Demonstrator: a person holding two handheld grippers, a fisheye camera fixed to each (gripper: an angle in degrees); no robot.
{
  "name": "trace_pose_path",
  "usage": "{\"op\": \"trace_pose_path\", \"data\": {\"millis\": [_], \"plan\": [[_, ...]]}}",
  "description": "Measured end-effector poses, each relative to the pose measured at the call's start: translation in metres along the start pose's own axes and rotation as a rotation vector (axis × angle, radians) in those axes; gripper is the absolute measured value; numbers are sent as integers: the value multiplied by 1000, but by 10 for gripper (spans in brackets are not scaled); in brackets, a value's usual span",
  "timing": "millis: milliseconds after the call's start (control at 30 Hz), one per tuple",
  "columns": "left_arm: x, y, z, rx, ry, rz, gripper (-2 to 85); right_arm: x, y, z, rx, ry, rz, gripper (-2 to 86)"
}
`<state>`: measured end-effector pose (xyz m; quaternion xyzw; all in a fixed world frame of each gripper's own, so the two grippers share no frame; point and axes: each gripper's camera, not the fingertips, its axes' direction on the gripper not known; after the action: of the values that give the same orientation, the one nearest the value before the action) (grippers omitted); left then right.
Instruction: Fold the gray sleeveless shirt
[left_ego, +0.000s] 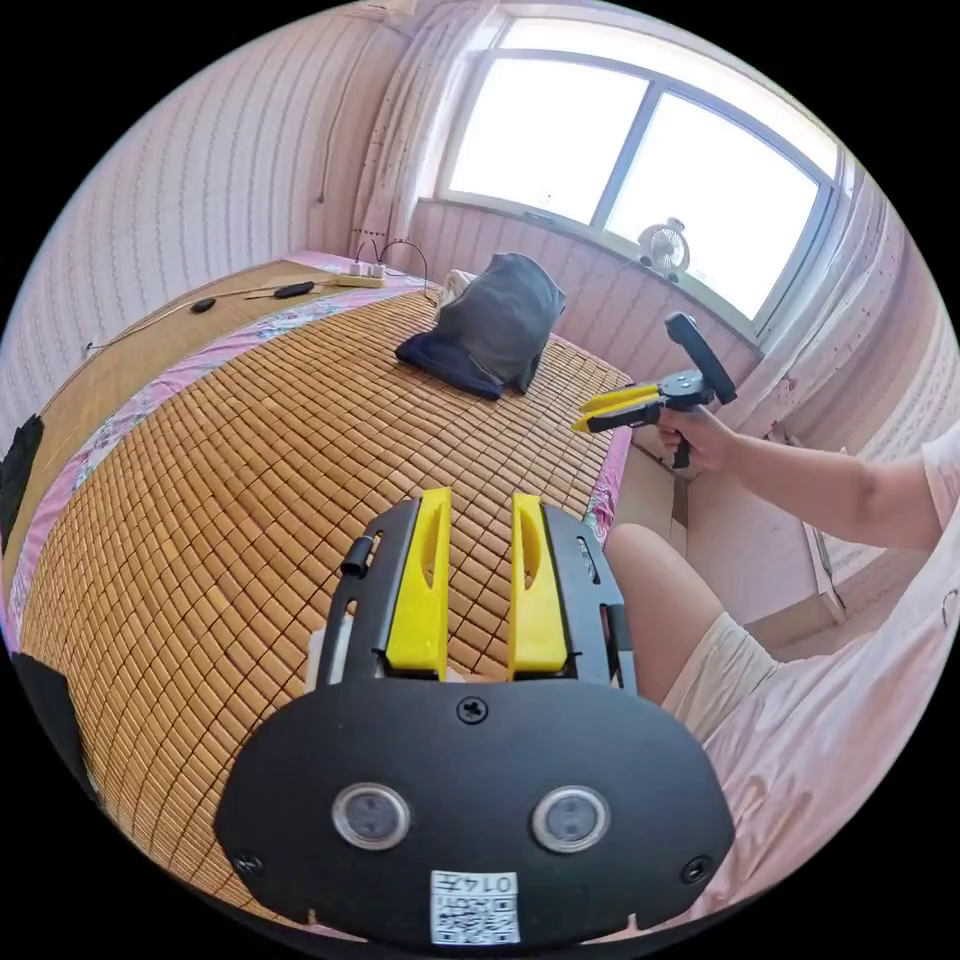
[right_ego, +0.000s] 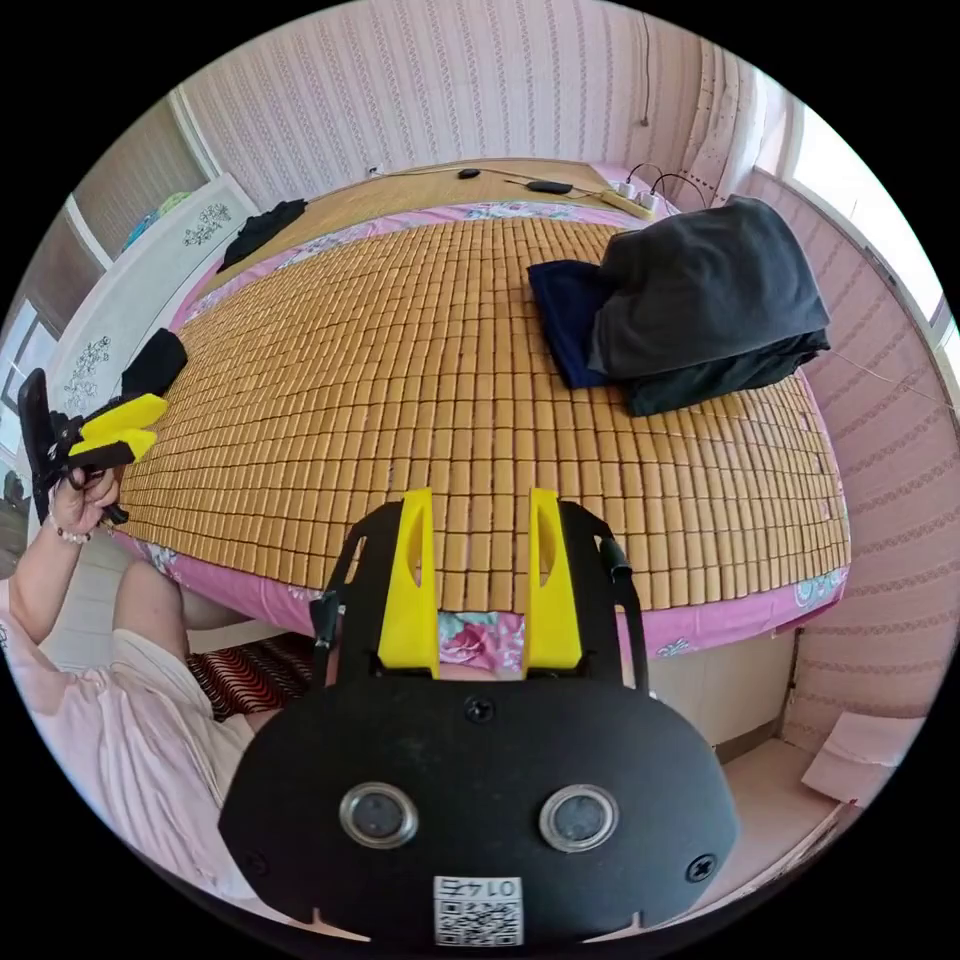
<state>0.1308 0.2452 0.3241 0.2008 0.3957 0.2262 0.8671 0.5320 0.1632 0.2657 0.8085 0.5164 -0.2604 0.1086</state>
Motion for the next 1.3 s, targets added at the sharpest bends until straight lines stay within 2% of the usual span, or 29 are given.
{"op": "trace_pose_path", "data": {"millis": [233,400,467,500,567,600,700,733,900,1100,1200,1300], "plan": [[20,-124,150,-94,-14,153,95,68,-70,-38,121,170,-8,135],[47,-200,256,-96,4,189,109,165,-86,-53,193,172,350,135],[66,-225,311,-127,22,207,120,193,-83,-55,205,121,449,130],[71,-230,323,-138,28,214,120,206,-81,-55,207,27,469,114],[88,-244,378,-277,30,263,117,216,-81,-55,196,-94,434,95],[91,-246,390,-318,18,269,115,215,-78,-59,206,-91,417,72],[90,-243,419,-426,-46,246,31,198,-64,-83,299,-92,332,24],[84,-240,414,-404,-80,205,2,193,-62,-89,316,-116,306,21],[48,-219,354,-278,-36,118,-8,134,-58,-140,382,-236,119,8],[-3,-127,186,-37,-6,19,6,17,-73,-188,384,-474,-90,5],[-25,-54,84,44,-110,-56,58,-69,-74,-205,364,-614,-264,4],[-39,23,-18,93,-191,-133,64,-144,-54,-227,392,-700,-430,4]]}}
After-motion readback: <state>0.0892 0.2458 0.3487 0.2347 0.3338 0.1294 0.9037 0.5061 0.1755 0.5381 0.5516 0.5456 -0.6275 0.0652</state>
